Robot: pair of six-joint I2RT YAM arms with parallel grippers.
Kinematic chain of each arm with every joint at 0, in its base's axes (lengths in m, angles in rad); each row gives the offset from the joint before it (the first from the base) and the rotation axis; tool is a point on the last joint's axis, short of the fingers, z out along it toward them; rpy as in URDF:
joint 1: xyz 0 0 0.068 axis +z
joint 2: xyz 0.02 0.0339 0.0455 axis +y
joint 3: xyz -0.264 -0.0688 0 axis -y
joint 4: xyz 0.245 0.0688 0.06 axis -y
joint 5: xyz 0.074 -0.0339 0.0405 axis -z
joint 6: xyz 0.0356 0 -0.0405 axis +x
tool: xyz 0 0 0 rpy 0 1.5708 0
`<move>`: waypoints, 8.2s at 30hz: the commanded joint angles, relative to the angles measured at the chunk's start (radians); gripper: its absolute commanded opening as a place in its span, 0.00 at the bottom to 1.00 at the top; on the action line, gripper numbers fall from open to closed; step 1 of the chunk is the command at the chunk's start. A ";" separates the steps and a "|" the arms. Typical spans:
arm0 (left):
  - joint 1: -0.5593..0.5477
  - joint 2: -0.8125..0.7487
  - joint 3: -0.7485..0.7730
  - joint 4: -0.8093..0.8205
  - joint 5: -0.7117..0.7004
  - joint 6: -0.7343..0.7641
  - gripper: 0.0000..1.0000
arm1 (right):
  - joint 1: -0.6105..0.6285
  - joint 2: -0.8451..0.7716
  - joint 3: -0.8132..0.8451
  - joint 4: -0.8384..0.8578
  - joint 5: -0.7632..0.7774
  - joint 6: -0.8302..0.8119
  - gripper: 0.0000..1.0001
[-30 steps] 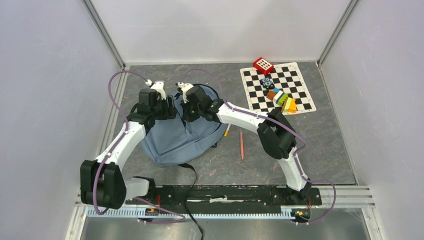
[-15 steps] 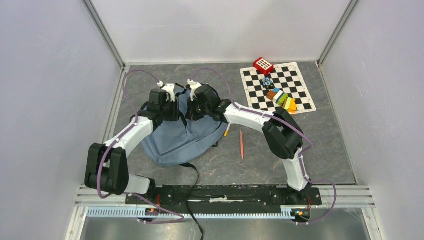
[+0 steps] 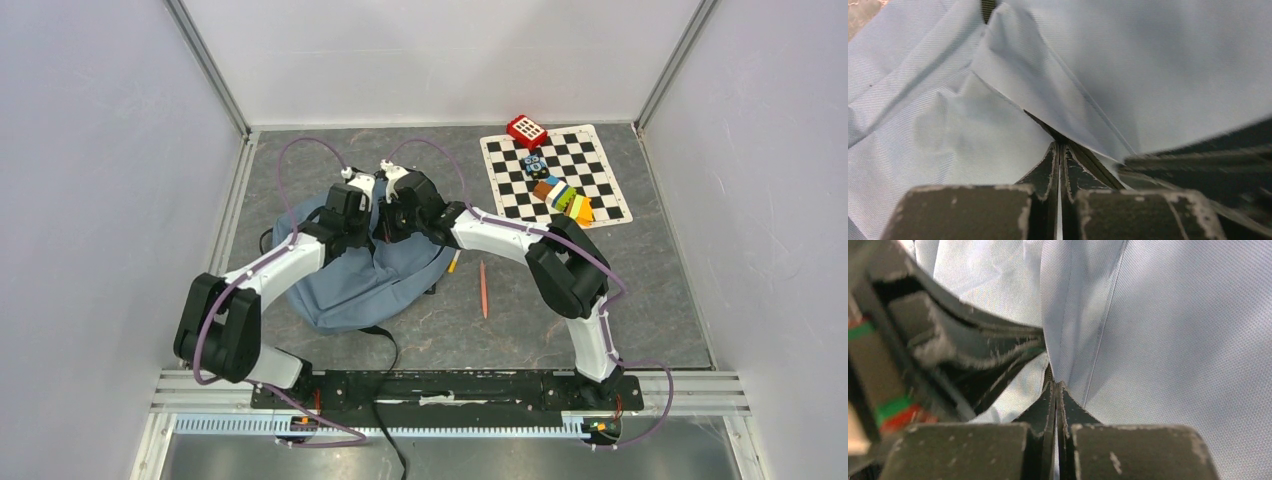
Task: Pack the student bag
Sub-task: Unzip the student bag at the center of the board, then pick up the stationery from the center of the board, then place the stationery in the student bag.
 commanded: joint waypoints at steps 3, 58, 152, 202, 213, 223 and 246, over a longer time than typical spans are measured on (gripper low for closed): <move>-0.070 -0.103 -0.020 -0.126 0.012 -0.104 0.02 | -0.002 -0.042 0.004 0.010 0.000 0.025 0.00; -0.035 -0.035 0.229 -0.473 -0.032 -0.570 0.86 | -0.052 -0.035 0.029 -0.070 0.034 -0.051 0.00; 0.068 -0.291 0.180 -0.490 -0.058 -0.558 0.02 | -0.135 -0.376 -0.554 -0.442 0.289 -0.198 0.35; 0.075 -0.331 0.138 -0.448 -0.013 -0.579 0.02 | -0.016 0.015 0.259 0.023 -0.025 0.037 0.00; 0.076 -0.321 0.153 -0.447 -0.014 -0.569 0.02 | 0.008 0.068 0.282 0.010 -0.037 0.068 0.00; 0.077 -0.319 0.167 -0.439 -0.024 -0.572 0.02 | 0.051 0.060 0.183 -0.049 -0.100 0.112 0.00; 0.080 -0.342 0.153 -0.453 -0.029 -0.579 0.02 | 0.099 0.182 0.358 -0.215 -0.156 0.094 0.00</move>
